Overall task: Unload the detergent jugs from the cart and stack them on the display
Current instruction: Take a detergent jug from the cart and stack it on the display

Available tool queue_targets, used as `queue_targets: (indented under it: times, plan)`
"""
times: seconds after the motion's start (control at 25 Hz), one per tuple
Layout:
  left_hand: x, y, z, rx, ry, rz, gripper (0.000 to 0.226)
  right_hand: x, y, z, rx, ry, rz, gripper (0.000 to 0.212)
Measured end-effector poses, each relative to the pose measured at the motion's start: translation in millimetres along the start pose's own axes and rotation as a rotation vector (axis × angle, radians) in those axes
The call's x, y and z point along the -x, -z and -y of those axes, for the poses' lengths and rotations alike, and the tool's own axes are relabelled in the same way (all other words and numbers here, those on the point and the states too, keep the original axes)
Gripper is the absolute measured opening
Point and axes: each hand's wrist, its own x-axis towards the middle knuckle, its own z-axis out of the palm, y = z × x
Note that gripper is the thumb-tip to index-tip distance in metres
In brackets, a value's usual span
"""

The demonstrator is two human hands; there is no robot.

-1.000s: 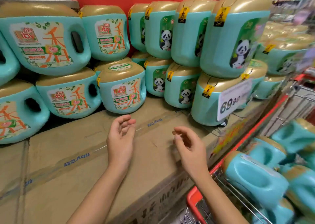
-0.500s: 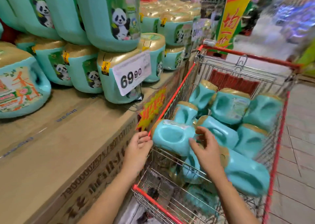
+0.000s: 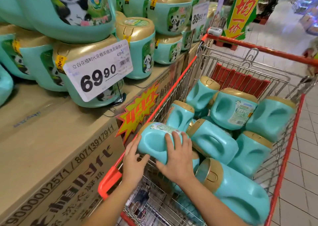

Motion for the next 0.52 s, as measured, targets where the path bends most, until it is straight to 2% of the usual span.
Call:
queue_targets:
  times: [0.08, 0.16, 0.2, 0.28, 0.4, 0.48, 0.52]
  plan:
    - [-7.8, 1.2, -9.8, -0.059, -0.087, -0.02, 0.065, -12.8, 9.1, -0.1, -0.127, -0.072, -0.05, 0.074]
    - [-19.9, 5.5, -21.6, -0.094, -0.141, -0.034, 0.065, -25.5, 25.2, 2.6, -0.359, -0.371, 0.049, 0.068]
    - [-24.1, 7.6, -25.9, -0.066, -0.115, -0.045, 0.066, -27.5, 31.4, 2.3, -0.489, -0.532, 0.076, 0.062]
    - [-24.6, 8.3, -27.8, 0.01, 0.025, -0.059, 0.072, -24.9, 37.9, -5.2, -0.69, -0.687, 0.026, 0.053]
    - [-8.9, 1.8, -22.6, 0.312, 0.208, 0.06, 0.105, -14.5, 47.5, -18.4, -1.121, -0.785, -0.062, 0.059]
    - [-2.5, -1.4, -28.3, 0.574, 0.251, 0.141, 0.104, -2.1, 48.0, -19.0, -1.404, -0.863, -0.025, 0.06]
    - [-2.8, -3.4, -32.6, 0.662, 0.254, 0.157, 0.096, 4.0, 47.3, -18.2, -1.442, -0.89, -0.015, 0.06]
